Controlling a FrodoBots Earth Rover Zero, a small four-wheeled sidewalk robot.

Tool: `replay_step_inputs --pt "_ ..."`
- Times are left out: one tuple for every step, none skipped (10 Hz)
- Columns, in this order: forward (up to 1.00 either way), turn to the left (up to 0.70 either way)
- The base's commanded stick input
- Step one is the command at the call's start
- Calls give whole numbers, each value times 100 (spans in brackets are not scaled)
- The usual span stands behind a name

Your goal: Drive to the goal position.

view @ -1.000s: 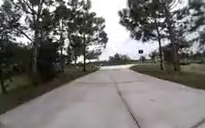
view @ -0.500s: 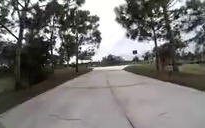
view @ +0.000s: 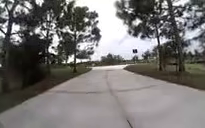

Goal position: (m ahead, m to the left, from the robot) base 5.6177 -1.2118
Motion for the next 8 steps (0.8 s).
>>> replay_step_inputs --pt "85 0" --pt "85 0" --pt "85 0" --pt "85 0" --pt "85 0" --pt "85 0" --pt "85 0" --pt "85 0"
